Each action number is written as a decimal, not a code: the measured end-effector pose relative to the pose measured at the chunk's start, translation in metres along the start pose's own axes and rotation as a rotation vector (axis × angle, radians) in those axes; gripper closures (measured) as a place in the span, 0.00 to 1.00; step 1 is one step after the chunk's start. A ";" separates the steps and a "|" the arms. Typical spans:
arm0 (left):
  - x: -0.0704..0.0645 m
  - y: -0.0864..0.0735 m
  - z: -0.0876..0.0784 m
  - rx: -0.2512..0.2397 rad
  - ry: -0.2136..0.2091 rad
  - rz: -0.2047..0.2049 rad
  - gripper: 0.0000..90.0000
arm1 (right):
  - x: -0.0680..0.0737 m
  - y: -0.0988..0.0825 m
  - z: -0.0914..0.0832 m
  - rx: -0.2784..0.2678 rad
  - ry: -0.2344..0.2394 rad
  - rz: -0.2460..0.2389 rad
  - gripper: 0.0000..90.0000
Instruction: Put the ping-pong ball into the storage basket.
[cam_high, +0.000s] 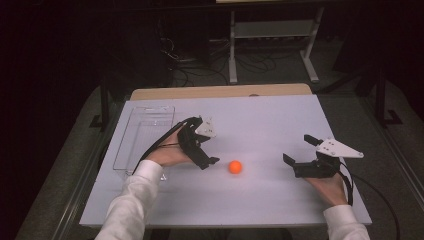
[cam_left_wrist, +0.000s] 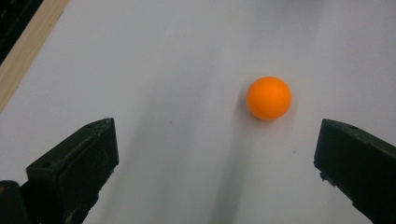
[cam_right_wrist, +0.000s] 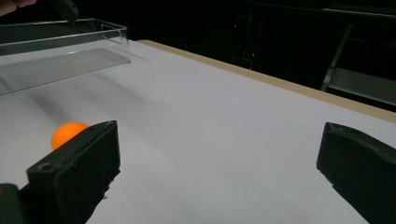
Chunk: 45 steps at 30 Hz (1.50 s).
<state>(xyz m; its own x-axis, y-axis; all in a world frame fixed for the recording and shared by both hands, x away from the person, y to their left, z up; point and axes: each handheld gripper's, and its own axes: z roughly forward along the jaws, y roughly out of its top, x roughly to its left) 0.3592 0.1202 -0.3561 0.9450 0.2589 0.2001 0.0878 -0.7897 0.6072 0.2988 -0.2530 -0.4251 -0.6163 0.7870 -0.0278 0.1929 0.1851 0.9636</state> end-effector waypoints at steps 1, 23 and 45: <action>0.000 0.001 0.001 0.007 -0.001 0.007 0.00 | 0.000 0.000 0.000 -0.001 0.000 0.001 0.00; -0.005 0.004 0.021 0.042 -0.031 0.025 0.00 | -0.001 0.000 0.000 -0.002 0.001 0.005 0.00; -0.008 0.007 0.048 0.057 -0.070 0.037 0.00 | -0.002 -0.001 -0.001 -0.001 0.000 0.010 0.00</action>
<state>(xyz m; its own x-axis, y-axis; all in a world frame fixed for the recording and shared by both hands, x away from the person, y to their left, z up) 0.3668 0.0858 -0.3900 0.9675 0.1907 0.1663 0.0679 -0.8288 0.5554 0.2988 -0.2554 -0.4258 -0.6141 0.7890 -0.0185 0.1985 0.1771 0.9640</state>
